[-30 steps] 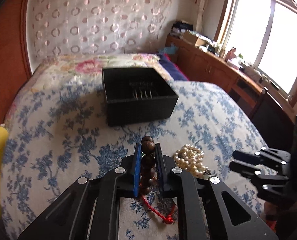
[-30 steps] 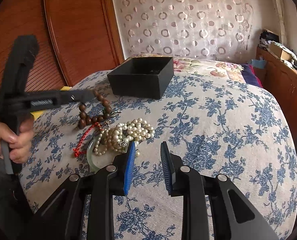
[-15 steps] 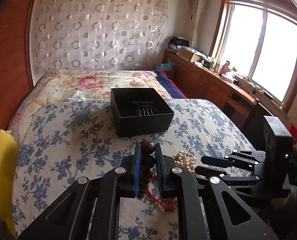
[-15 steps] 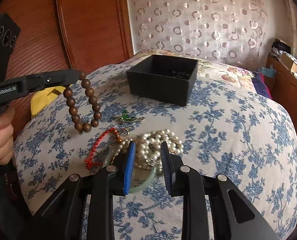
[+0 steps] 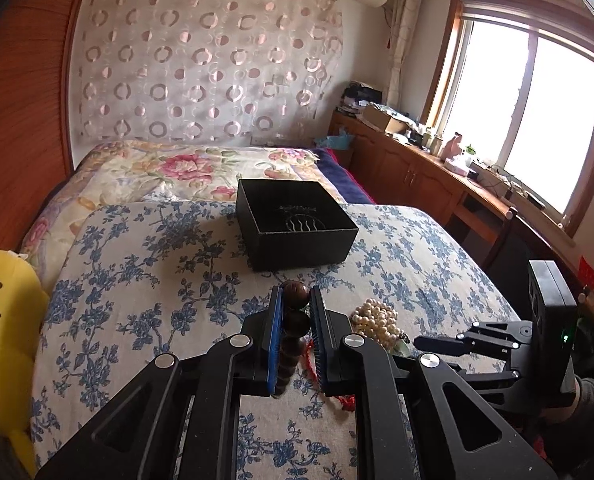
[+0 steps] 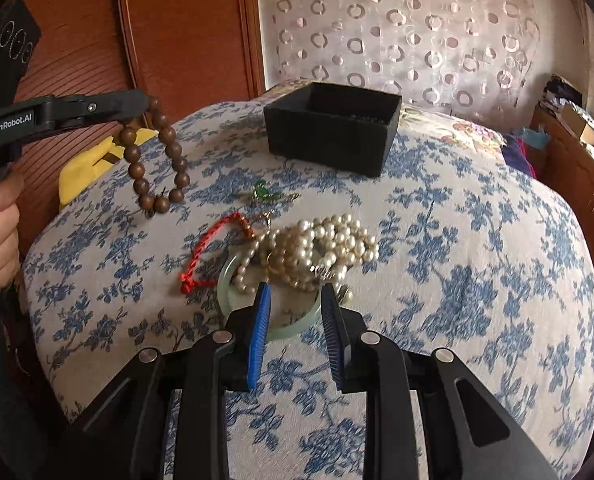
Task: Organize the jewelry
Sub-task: 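Grasp the red string bracelet with the right gripper while the left gripper lifts the beads, then carry both bracelets over the black box and open both grippers to drop them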
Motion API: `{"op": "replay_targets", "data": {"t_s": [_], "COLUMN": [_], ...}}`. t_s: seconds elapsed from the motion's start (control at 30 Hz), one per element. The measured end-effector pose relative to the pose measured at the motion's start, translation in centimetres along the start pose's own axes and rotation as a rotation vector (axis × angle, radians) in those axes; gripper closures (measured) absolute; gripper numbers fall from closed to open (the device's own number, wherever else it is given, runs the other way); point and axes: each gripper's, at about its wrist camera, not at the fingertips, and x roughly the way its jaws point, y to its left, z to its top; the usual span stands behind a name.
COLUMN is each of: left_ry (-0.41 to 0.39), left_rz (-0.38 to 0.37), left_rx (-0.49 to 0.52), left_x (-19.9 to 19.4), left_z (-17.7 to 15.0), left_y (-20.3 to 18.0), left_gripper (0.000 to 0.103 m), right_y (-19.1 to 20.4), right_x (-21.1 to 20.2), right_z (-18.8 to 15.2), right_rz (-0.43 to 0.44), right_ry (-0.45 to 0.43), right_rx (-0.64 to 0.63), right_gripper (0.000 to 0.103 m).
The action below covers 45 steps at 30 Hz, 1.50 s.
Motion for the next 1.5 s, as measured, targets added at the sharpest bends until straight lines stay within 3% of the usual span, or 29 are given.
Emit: {"op": "replay_targets", "data": {"t_s": [0.43,0.7,0.73,0.8,0.93,1.13,1.5], "left_ry": [0.002,0.002,0.002,0.003,0.005,0.0,-0.024], "left_rz": [0.013,0.029,0.03,0.032,0.037,0.039,0.014], "left_rx": [-0.015,-0.036,-0.037,-0.039,-0.045,-0.04,-0.006], "left_x": [-0.6,-0.8,-0.8,-0.7,-0.6,-0.6,-0.4], "left_z": [-1.0,-1.2,-1.2,-1.3,-1.3,-0.9,1.8], "left_y": [1.0,2.0,2.1,2.3,2.6,2.7,2.0], "left_gripper": [0.091,0.091,0.091,0.091,0.091,0.091,0.091], "right_y": [4.6,6.9,7.1,7.5,7.7,5.9,3.5], "right_x": [2.0,4.4,4.4,4.2,3.9,1.0,-2.6], "right_z": [1.8,2.5,2.5,2.6,2.8,5.1,8.9], "right_rz": [0.138,0.132,0.122,0.097,0.112,0.145,0.116], "right_ry": [0.02,0.084,0.083,0.08,0.081,-0.014,-0.101], "right_rx": [-0.088,-0.182,-0.199,-0.229,-0.233,-0.175,-0.163], "right_gripper": [0.075,0.075,0.076,0.1,0.1,0.1,0.1]}}
